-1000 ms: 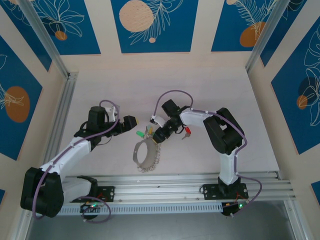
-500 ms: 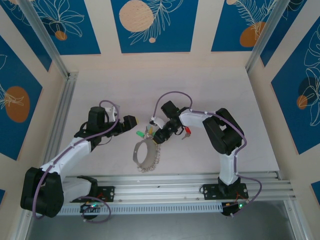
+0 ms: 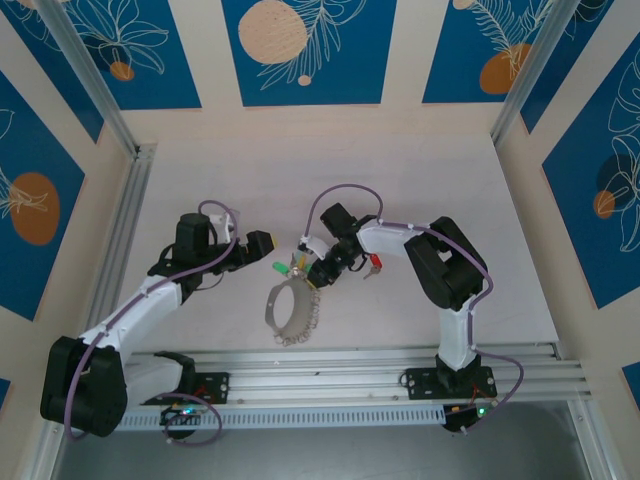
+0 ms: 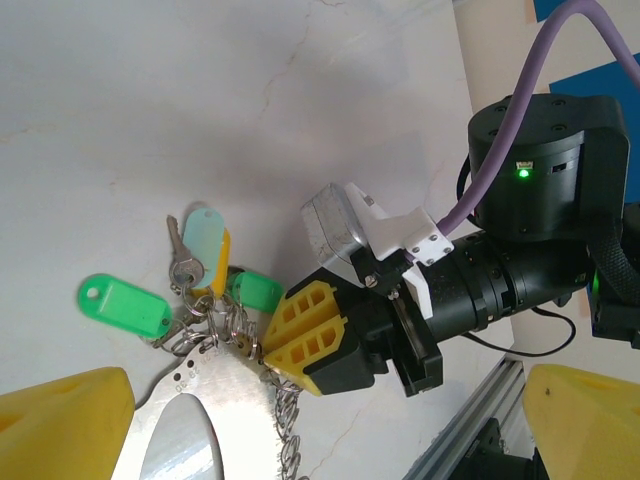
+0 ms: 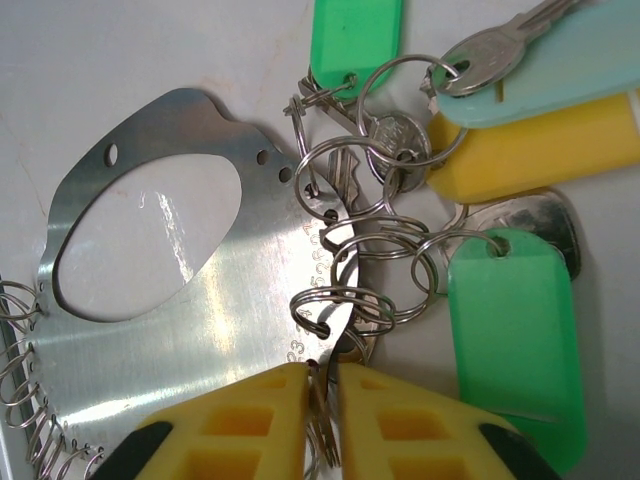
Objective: Put the keys on the keyring
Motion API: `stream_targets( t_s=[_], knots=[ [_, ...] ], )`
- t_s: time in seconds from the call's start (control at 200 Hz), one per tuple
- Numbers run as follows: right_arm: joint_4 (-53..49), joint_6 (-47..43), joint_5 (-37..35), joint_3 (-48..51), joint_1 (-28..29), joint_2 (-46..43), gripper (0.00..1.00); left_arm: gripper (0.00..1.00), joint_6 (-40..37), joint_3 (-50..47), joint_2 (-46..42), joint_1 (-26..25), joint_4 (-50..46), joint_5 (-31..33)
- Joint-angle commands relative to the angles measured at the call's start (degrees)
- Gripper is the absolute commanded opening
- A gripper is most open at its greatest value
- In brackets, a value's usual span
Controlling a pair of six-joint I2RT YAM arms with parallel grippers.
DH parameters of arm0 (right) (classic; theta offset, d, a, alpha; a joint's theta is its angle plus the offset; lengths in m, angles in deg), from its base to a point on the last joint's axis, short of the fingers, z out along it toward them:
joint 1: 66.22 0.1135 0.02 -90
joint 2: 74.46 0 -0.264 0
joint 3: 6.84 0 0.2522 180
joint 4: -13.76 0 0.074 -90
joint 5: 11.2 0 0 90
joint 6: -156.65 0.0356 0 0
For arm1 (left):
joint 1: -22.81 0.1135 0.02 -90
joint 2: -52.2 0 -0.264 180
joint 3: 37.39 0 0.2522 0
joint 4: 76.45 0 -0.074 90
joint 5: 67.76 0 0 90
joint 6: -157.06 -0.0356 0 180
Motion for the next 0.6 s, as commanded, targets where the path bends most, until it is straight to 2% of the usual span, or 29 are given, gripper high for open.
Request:
stream_targets(
  t_s=[0.0,0.195,0.275,0.425,0.495,0.595],
  knots=[
    [-1.83,-0.62,1.2,0.92,0.38,-1.83,0.11,1.0,0.38,-0.28,-1.05,-0.36,0.91,-1.18],
    [-1.75,-1.36,1.56,1.83,0.69,-4.04,0.0,1.0,-0.74,0.08,-1.79,-0.36,-0.78,-0.68],
    [-1.83,-2.94,0.91,2.77,1.65,-6.96,0.0,0.98,-3.6,1.54,-3.58,-0.51,-5.17,1.24],
    [-1.29,-5.7,0.48,4.09,3.69,-15.23,0.0,0.79,-10.58,5.98,-8.25,-0.53,-15.04,4.39],
    [-1.52,-6.5,1.4,3.97,4.69,-18.92,0.0,0.64,-12.46,7.73,-9.15,-0.54,-17.71,3.17],
    [-3.15,-7.57,2.42,2.29,6.44,-23.5,0.0,0.38,-13.6,8.87,-11.14,-0.85,-17.62,-1.87]
  ],
)
